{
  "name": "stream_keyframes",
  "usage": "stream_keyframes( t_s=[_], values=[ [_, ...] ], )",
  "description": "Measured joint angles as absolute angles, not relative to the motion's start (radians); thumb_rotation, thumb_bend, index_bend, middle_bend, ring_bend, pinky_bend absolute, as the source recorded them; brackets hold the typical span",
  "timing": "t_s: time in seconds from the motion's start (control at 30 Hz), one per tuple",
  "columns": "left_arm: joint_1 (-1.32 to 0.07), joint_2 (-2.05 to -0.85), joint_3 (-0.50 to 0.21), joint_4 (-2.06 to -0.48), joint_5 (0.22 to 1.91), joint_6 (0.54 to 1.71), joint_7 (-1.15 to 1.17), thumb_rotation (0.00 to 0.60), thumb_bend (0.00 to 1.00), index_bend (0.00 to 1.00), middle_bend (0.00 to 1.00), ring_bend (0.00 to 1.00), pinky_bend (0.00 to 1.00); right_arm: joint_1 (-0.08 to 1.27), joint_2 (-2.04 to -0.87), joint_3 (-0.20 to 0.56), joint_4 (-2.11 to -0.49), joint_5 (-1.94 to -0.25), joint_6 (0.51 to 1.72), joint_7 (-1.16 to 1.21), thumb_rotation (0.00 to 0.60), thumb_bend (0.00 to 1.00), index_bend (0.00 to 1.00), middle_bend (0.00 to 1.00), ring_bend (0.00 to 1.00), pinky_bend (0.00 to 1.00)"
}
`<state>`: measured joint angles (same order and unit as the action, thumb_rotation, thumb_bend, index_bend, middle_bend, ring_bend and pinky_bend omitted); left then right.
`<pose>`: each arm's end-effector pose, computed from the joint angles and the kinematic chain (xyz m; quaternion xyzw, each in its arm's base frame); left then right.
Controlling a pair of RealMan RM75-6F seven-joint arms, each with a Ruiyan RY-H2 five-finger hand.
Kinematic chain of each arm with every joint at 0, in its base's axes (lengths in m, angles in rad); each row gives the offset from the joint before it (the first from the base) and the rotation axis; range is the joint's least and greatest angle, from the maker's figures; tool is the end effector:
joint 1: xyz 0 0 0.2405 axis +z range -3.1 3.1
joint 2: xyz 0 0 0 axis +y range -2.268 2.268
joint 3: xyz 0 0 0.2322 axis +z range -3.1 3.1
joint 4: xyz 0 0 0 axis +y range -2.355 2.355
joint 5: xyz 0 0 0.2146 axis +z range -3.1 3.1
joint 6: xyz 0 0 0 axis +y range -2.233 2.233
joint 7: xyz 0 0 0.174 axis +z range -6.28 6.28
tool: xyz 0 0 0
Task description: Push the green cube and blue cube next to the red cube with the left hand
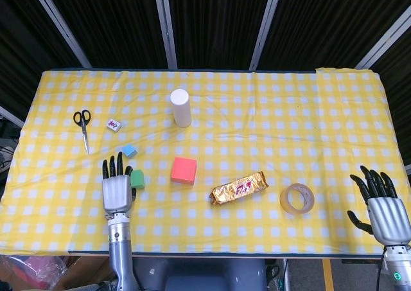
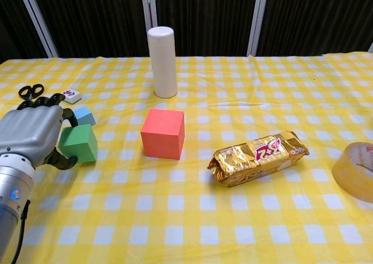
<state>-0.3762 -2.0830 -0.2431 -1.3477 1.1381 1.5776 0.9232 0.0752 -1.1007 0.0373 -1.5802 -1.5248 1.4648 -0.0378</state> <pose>-0.1433 0.2711 -0.0606 -0.5673 -0.3751 -0.3017 0.6682 -0.3002 -0.2045 0.1464 0.6207 -0.3680 0.3554 0.5942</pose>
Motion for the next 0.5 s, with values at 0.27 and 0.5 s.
stream_keyframes(
  t_s=[0.27, 0.5],
  values=[
    [-0.395, -2.012, -0.267, -1.424, 1.142, 1.542, 0.931, 0.600, 0.46, 0.43, 0.00, 0.00, 0.00, 0.075, -1.101, 0.037, -1.586, -1.520, 1.461, -0.042, 0.600, 0.32, 0.16, 0.00, 0.00, 0.00],
    [-0.452, -1.933, -0.330, -1.506, 1.098, 1.427, 0.943, 0.600, 0.46, 0.42, 0.00, 0.00, 0.00, 0.071, -1.097, 0.036, -1.596, -1.519, 1.464, -0.047, 0.600, 0.32, 0.16, 0.00, 0.00, 0.00]
  ],
)
